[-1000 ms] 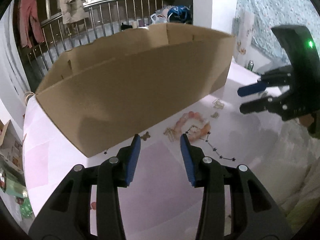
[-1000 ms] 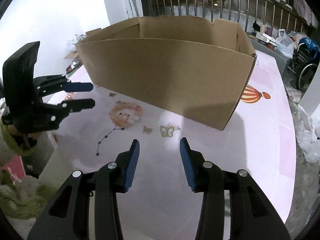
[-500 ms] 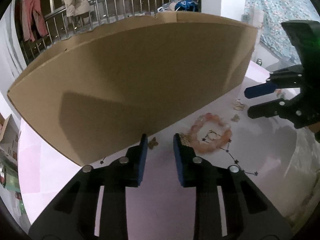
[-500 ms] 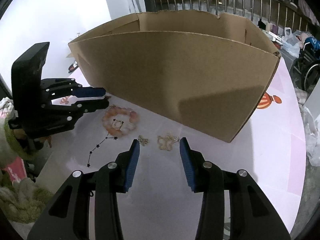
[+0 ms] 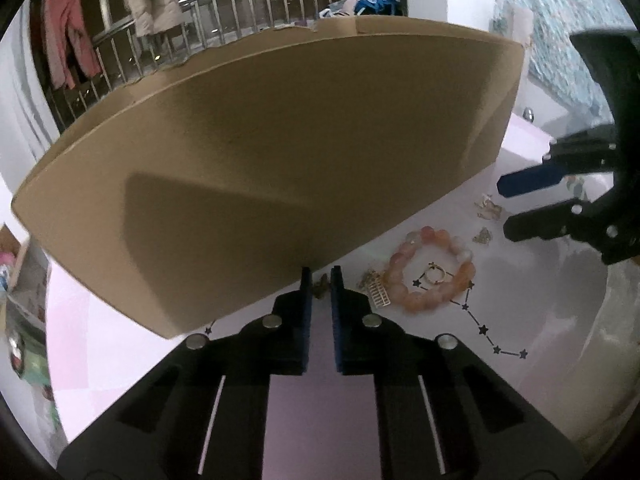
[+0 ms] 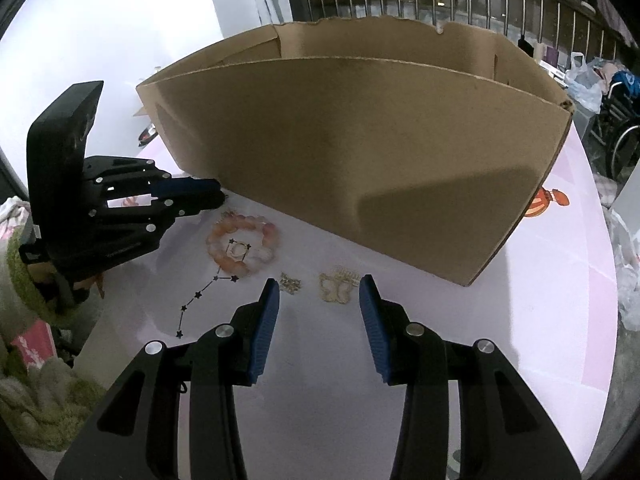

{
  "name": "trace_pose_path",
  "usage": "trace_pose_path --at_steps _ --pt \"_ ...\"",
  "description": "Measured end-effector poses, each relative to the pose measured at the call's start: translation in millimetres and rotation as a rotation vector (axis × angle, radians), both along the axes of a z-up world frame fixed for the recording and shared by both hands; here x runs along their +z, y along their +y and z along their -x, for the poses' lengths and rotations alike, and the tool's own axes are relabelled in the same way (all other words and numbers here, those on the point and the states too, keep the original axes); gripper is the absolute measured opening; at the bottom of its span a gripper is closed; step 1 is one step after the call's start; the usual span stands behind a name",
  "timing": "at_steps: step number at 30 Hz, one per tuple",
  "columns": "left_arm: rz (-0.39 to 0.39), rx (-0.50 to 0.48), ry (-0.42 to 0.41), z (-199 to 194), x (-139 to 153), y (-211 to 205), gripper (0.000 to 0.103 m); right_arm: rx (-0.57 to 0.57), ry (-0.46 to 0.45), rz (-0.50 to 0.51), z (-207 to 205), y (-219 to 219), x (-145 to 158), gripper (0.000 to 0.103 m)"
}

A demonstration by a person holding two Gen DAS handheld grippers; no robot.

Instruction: Organize jewelry

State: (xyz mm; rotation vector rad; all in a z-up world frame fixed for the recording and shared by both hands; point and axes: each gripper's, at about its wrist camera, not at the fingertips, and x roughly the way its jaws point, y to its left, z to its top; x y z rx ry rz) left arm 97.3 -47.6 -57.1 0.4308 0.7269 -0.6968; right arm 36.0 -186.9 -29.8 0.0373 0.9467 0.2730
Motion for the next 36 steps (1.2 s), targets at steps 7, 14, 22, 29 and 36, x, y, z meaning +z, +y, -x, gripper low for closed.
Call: trace_pose_path --at_steps 7,14,22,29,36 --pt "-0.022 -0.019 0.007 7 -1 7 0.000 -0.010 -0.003 -0.002 4 -2 2 0.041" --pt "-0.020 -0.008 0.047 13 4 19 0.000 -0.020 0.001 -0.008 7 -3 3 0.041" --pt "-0.006 -0.017 0.001 17 8 7 0.001 -0.034 -0.015 -0.057 -2 0 6 0.041" --pt "-0.003 -0.003 0.004 7 10 7 0.001 -0.087 -0.039 -0.090 -22 -8 15 0.041" --pt "-0.013 0.002 0.016 7 8 11 0.009 -0.132 -0.044 -0.105 -22 -11 14 0.034"
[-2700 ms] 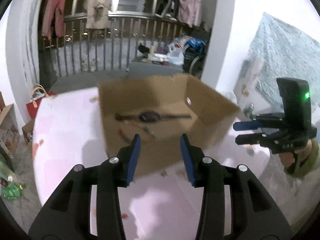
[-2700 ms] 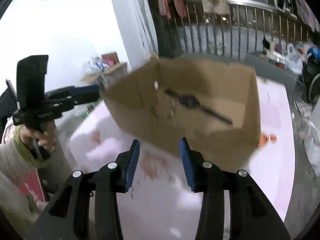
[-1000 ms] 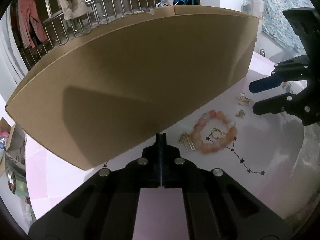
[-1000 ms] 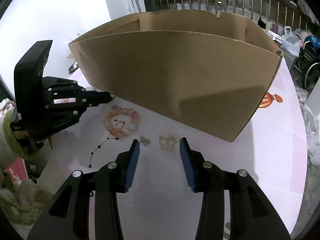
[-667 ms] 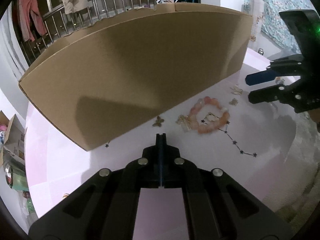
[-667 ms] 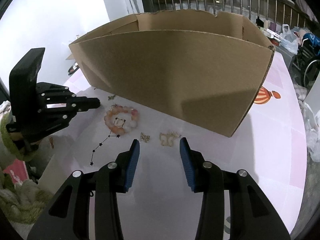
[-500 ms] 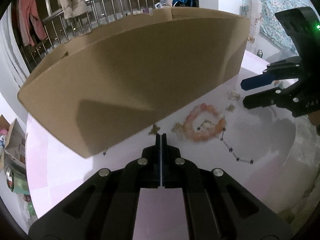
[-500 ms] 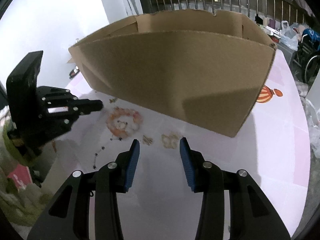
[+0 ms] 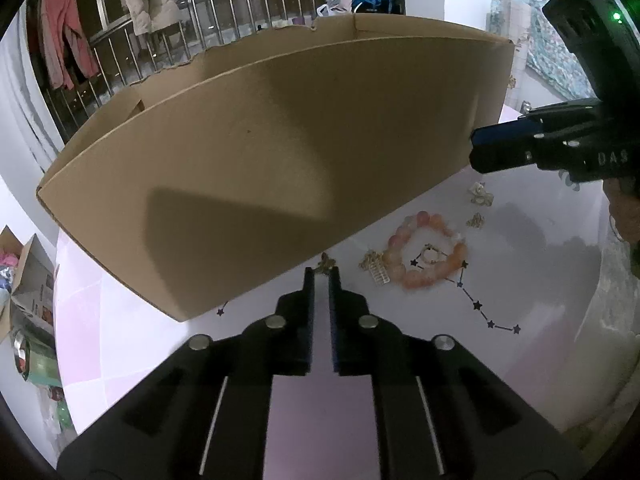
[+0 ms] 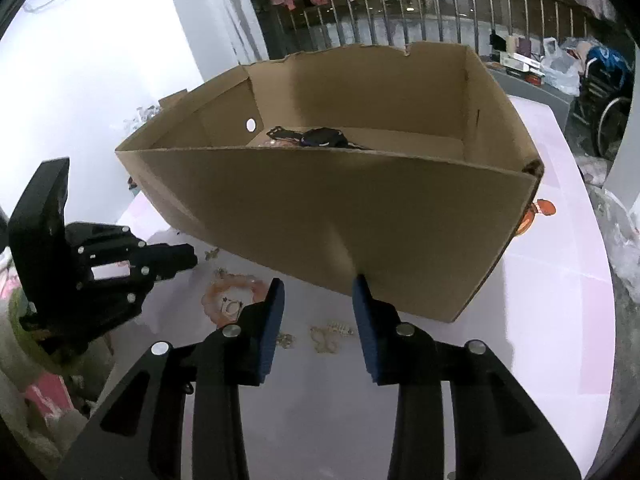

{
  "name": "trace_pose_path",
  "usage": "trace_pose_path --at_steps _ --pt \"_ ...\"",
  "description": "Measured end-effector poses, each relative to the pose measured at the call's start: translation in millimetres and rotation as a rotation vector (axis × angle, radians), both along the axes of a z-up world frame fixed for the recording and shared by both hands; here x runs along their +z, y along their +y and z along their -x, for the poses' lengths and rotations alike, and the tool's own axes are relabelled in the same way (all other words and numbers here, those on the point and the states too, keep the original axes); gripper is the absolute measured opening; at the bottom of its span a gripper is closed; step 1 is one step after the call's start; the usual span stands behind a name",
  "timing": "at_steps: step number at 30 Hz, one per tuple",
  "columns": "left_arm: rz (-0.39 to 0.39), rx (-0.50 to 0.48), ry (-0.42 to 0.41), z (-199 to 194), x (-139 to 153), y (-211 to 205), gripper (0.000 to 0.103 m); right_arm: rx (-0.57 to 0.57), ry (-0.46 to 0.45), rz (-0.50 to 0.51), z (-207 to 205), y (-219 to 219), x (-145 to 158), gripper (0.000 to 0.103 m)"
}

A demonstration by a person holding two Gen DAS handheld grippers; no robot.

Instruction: Organize jewelry

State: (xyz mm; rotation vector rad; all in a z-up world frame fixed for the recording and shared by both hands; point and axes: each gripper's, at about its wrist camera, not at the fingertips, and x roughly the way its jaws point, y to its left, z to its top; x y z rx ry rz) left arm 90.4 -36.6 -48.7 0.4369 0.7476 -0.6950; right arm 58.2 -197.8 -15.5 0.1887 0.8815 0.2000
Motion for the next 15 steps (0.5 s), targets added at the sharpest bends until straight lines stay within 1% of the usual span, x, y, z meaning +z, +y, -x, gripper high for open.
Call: trace_pose_path --at_steps 6,10,11,13,15 --pt "0.005 0.023 0.015 -3 -1 0 0.014 -0.018 -0.004 0.002 2 0 0 0.033" --pt "0.013 0.036 0.025 -6 -3 0 0.016 -0.044 -0.013 0.002 3 0 0 0.032" --pt "0.016 0.038 0.028 -7 -3 -1 0.016 -0.051 -0.015 0.006 3 0 -1 0.032" --pt "0.027 0.040 0.032 -9 -3 1 0.018 -0.096 -0.035 0.054 2 -2 1 0.032" --pt "0.048 0.049 0.042 -12 -4 4 0.020 -0.120 -0.035 0.023 -2 -9 1 0.032"
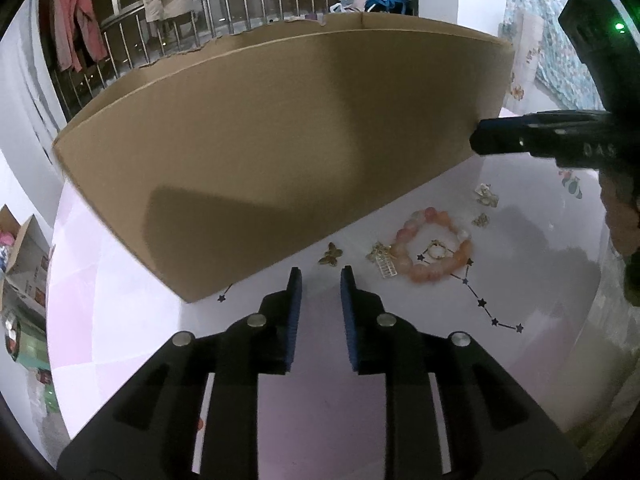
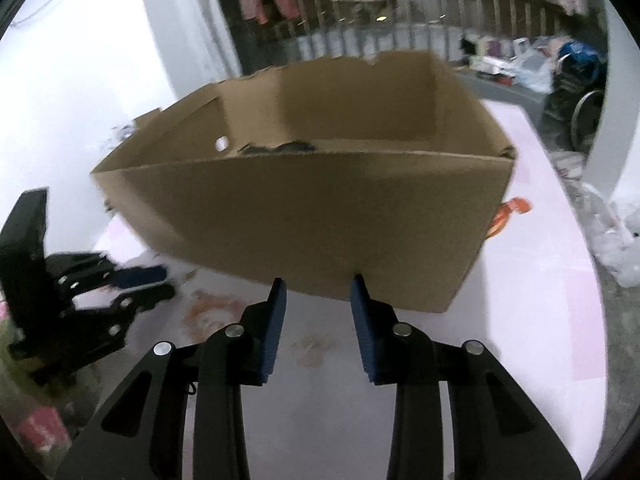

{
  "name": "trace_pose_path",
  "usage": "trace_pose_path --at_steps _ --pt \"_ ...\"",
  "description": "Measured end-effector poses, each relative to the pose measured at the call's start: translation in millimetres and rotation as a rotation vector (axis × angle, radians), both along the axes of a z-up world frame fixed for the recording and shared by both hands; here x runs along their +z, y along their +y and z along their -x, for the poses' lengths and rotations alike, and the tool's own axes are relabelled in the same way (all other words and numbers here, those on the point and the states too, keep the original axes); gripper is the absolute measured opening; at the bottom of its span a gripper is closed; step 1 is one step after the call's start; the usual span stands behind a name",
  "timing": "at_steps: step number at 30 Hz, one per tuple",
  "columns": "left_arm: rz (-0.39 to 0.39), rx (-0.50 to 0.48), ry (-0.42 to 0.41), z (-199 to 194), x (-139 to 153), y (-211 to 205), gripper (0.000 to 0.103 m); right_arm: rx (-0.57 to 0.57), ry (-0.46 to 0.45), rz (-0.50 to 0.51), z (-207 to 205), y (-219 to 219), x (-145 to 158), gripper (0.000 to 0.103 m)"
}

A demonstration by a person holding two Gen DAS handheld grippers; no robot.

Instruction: Organize jewelry

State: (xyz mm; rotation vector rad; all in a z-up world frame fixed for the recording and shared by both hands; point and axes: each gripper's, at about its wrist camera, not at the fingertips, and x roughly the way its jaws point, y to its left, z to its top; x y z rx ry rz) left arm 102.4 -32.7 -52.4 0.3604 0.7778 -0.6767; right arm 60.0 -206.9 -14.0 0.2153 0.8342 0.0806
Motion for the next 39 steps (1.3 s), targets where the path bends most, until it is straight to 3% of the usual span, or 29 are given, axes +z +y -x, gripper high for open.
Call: trace_pose_path --at_steps 4,14,30,36,39 --pt "0.038 0.010 0.025 -4 -2 4 0.021 -0.012 0.014 -0.075 -7 -13 -7 0.032" --pt "0.018 -0.052 0.038 -10 -3 -9 0.022 -0.028 0.042 -0.181 -9 -21 -23 0.034" --pt "0.007 -0.182 0.073 -15 -2 -16 0.020 0.065 0.073 -0.169 -3 -5 -31 0.035" --pt "0.001 -0.176 0.074 -21 1 -14 0.006 0.088 0.072 -0.151 2 -1 -27 0.035" --pt "-0.009 -0.179 0.058 -18 0 -14 0.006 0.096 0.064 -0.134 5 2 -24 0.035"
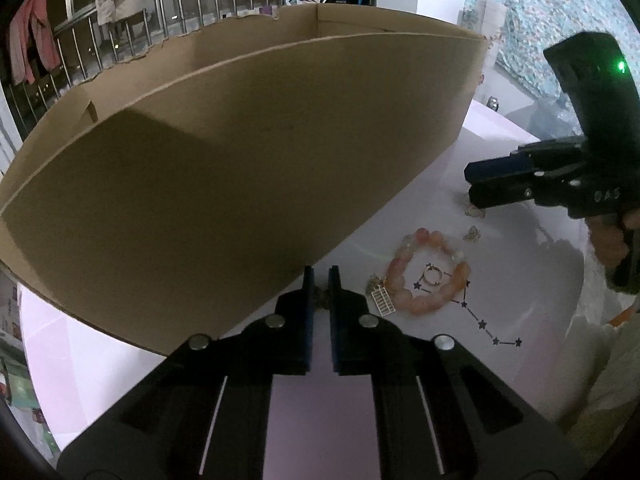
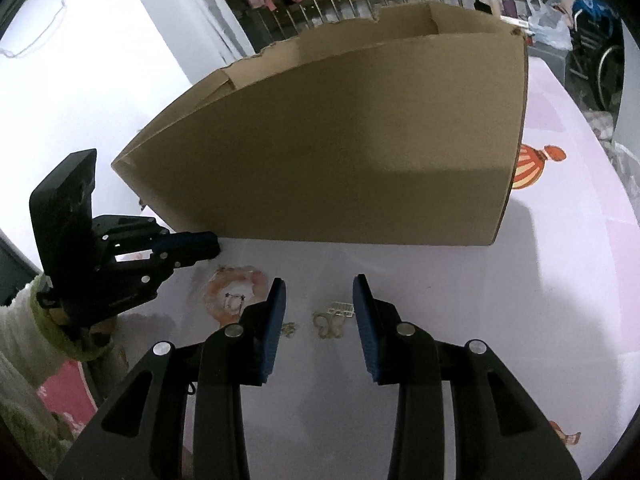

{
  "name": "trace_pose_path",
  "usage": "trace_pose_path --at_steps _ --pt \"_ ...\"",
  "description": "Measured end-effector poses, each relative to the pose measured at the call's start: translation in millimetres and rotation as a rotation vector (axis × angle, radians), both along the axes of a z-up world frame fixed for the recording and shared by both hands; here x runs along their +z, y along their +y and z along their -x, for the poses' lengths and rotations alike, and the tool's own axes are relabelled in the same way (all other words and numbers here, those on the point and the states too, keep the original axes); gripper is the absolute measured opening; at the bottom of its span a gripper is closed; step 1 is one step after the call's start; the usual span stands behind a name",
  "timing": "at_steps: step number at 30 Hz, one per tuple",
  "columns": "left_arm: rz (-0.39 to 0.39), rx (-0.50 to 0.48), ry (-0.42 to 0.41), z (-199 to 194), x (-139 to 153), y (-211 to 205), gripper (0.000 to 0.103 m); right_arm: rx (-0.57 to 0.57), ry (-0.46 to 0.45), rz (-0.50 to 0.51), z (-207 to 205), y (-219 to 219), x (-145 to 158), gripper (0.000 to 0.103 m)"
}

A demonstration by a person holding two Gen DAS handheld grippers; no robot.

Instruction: Organize jewelry

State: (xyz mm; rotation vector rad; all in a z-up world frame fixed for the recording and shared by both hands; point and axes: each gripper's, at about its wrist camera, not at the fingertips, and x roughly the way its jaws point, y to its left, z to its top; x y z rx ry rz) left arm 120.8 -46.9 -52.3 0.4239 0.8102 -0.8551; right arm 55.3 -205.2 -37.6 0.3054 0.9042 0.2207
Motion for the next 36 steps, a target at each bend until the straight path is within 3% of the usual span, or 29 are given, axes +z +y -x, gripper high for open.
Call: trace_pose_path --at_steps 7,10,13,16,19,26,30,31,33,36 --pt "0.026 0.019 -0.011 6 0 6 0.006 0.010 -0.020 0.033 6 -2 8 0.035" --pt "0.076 0.072 0.033 4 -1 14 0.005 0.008 0.007 0.071 11 -4 10 0.035" --pt "0.108 0.136 0.045 6 2 20 0.000 -0.014 0.042 0.020 13 -12 14 0.035" --pt "0.157 0.175 0.094 4 -2 26 0.000 -0.045 -0.023 0.067 16 -11 26 0.035" --pt "0.146 0.169 0.057 6 2 23 0.000 -0.051 -0.008 0.025 17 -14 20 0.035" --pt "0.183 0.222 0.029 14 9 35 0.000 0.005 0.003 0.073 14 -3 11 0.035" --pt "0.128 0.207 0.016 19 12 25 0.000 0.021 -0.010 0.058 9 -1 11 0.035" --pt "0.121 0.190 0.015 20 12 19 0.002 0.026 -0.011 0.059 8 0 11 0.035" --pt "0.096 0.184 0.019 21 13 14 0.021 0.033 -0.009 0.050 7 2 8 0.035" --pt "0.065 0.182 0.020 21 11 1 0.022 0.044 -0.011 0.030 8 6 7 0.035"
